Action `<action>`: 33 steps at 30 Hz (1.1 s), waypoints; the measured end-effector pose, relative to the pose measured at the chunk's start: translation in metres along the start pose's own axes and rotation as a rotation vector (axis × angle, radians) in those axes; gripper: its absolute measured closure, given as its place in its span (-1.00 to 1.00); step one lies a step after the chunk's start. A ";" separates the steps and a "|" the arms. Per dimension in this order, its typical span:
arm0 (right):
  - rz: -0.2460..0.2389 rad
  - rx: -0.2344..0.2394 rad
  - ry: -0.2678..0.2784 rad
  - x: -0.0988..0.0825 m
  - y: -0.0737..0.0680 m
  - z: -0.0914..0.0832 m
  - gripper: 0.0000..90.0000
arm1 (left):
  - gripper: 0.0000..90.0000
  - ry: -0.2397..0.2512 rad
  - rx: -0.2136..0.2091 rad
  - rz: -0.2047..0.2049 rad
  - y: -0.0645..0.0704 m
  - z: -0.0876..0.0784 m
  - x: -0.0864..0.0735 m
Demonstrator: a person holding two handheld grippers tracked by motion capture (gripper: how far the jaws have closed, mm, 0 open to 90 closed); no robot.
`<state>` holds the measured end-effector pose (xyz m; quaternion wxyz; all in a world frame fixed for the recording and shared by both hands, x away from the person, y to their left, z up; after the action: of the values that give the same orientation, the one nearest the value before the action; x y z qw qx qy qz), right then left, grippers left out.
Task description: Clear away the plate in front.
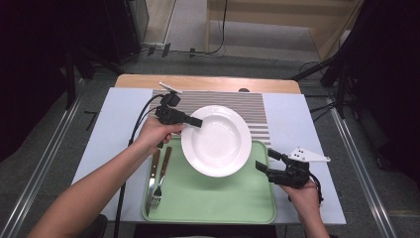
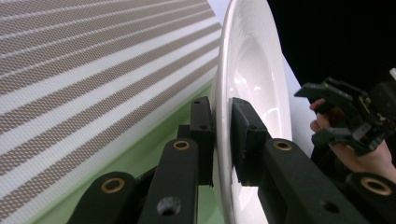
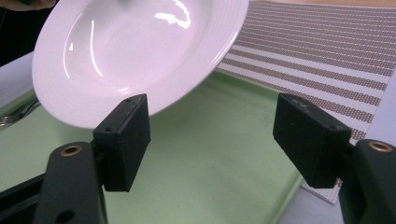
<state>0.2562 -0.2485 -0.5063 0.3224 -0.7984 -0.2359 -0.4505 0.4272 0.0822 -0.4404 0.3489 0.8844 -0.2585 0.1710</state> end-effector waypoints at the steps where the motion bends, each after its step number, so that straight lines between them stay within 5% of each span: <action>1: 0.001 0.000 0.001 0.000 0.000 0.000 -0.41 | 0.79 -0.007 -0.004 0.007 0.001 0.001 -0.002; 33: 0.000 0.009 -0.003 0.001 -0.001 0.001 -0.41 | 0.77 -0.090 -0.057 0.078 0.027 0.014 -0.058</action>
<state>0.2568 -0.2472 -0.5059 0.3257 -0.7975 -0.2386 -0.4484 0.3666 0.0748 -0.4640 0.3553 0.8700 -0.3131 0.1372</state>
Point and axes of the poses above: each handheld gripper's, and its own axes: z roughly forward along the jaws, x roughly out of its top, y roughly to its right, the point moved 3 cm from there along z, roughly forward along the jaws, and after that the axes turned 8 degrees about x, right-handed, at the moved point
